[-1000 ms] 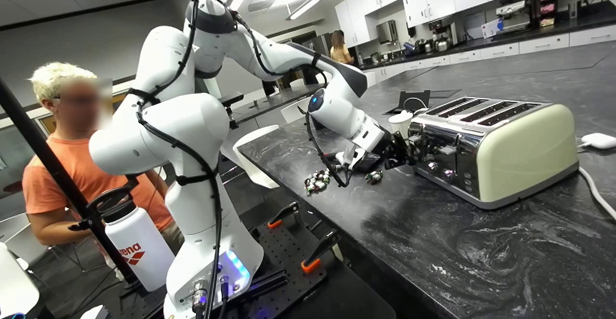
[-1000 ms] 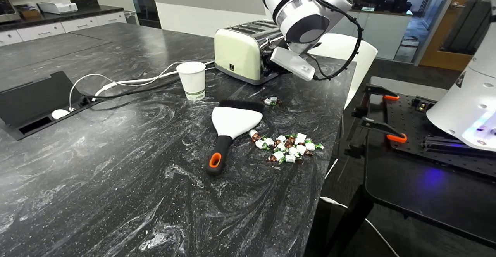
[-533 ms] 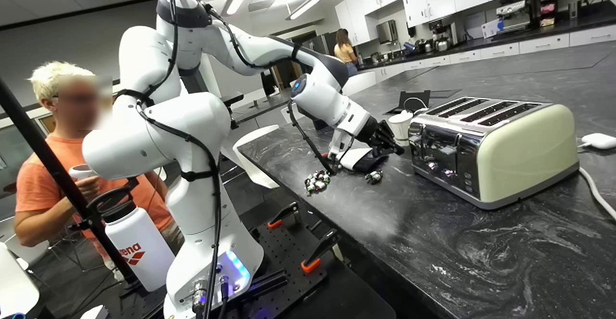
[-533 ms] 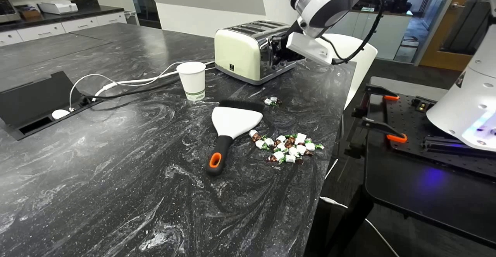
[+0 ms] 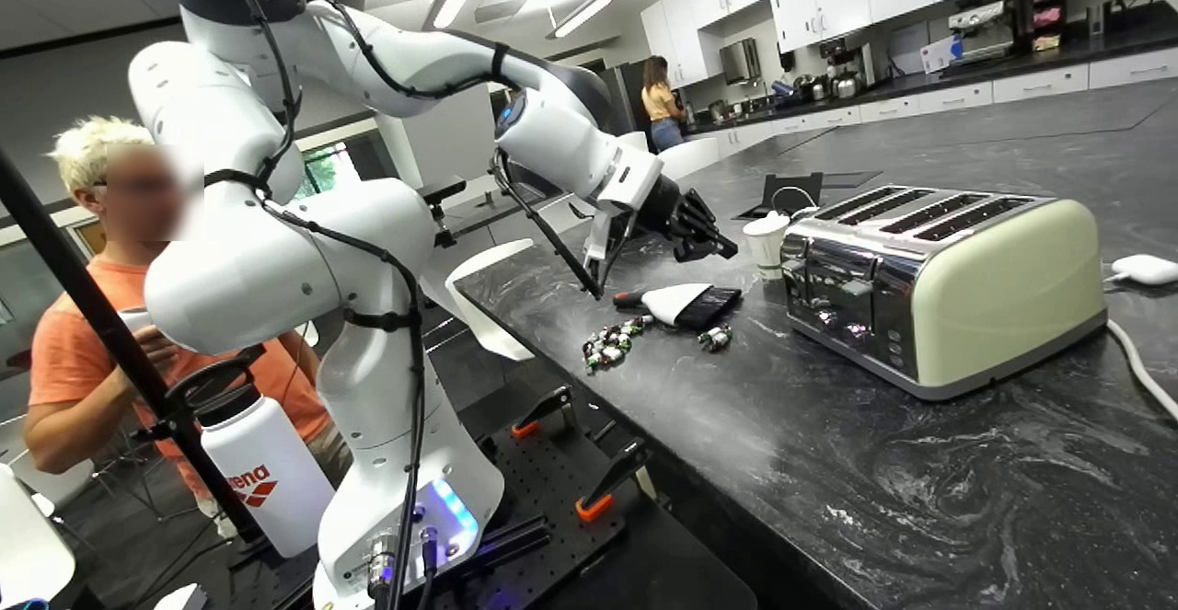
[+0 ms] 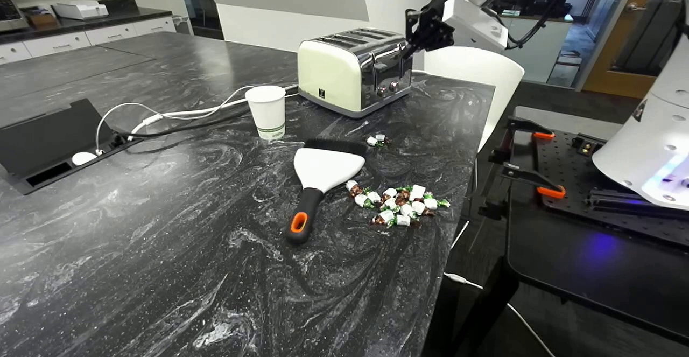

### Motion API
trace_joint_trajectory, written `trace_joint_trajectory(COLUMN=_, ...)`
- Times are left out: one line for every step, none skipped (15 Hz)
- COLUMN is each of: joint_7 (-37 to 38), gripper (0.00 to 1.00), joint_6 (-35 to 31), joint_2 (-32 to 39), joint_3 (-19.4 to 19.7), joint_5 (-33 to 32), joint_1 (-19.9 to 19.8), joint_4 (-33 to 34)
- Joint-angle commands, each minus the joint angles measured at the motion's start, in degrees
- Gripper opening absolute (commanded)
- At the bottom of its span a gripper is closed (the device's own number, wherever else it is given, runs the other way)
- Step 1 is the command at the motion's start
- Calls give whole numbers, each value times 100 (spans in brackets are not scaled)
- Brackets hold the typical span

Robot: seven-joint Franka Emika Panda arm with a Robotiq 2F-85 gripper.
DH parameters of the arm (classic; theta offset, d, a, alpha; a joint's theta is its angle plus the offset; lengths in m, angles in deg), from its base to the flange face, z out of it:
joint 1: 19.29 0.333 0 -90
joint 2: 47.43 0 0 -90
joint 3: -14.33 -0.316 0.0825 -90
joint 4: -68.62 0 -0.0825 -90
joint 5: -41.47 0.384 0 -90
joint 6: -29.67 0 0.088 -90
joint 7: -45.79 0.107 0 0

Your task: Pull the left switch of the toaster up

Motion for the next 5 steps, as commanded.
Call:
trace_joint_trajectory(joint_7=778, gripper=0, joint_6=297, joint_2=377, joint_3=788, joint_5=-659, joint_1=872, joint_4=-445)
trace_joint_trajectory(joint_7=977, gripper=0, joint_6=373, joint_2=499, joint_3=904, joint_5=-837, joint_1=1002, joint_4=-528)
trace_joint_trajectory(joint_7=1168, gripper=0, joint_6=469, joint_2=618, joint_3=1014, joint_5=-1013, joint_1=1104, joint_4=-603)
trace_joint_trajectory(joint_7=1336, gripper=0, joint_6=562, joint_2=740, joint_3=1096, joint_5=-1164, joint_1=1182, joint_4=-670)
trace_joint_trajectory(joint_7=1488, gripper=0, joint_6=684, joint_2=849, joint_3=1159, joint_5=-1308, joint_1=1223, joint_4=-721)
